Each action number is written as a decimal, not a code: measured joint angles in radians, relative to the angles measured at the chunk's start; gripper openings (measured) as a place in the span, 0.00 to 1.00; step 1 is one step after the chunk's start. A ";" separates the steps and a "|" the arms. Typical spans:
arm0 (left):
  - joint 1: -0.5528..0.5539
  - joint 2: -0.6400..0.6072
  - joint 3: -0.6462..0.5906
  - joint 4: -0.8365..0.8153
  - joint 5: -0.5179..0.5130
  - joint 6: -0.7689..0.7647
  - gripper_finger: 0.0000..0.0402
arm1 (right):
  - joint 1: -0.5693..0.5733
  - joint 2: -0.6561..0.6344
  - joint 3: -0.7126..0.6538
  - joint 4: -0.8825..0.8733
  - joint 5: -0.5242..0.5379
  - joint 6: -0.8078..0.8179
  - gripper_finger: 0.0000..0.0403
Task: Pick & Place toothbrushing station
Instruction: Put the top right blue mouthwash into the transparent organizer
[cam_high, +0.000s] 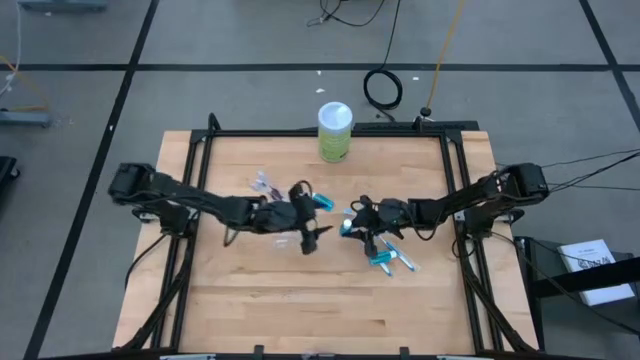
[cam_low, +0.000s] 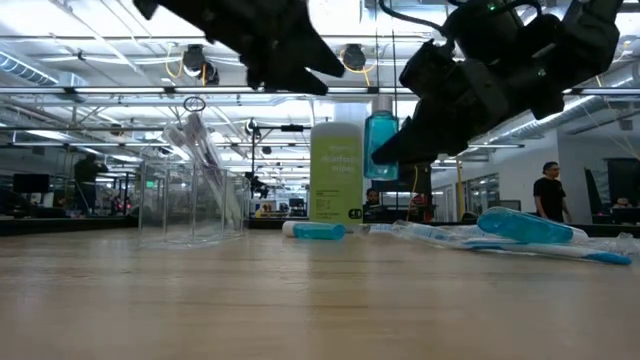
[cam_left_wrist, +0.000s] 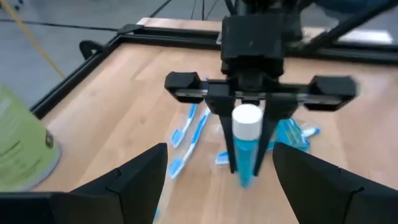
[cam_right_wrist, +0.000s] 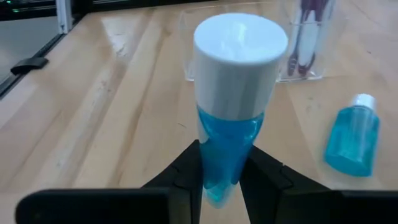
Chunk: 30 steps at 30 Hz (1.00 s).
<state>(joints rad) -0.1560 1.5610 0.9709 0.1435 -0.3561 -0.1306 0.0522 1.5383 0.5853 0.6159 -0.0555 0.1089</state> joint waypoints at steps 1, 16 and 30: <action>0.000 0.025 0.019 0.003 0.005 0.014 0.74 | 0.005 0.000 0.000 0.000 0.001 0.000 0.18; 0.033 0.210 0.105 0.139 0.158 0.005 0.74 | 0.015 0.000 0.001 -0.017 0.008 0.000 0.18; 0.046 0.239 0.106 0.169 0.190 -0.006 0.54 | 0.015 0.000 0.001 -0.023 0.010 -0.001 0.18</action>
<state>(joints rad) -0.1096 1.8000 1.0771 0.3122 -0.1663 -0.1371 0.0677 1.5387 0.5861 0.5933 -0.0460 0.1078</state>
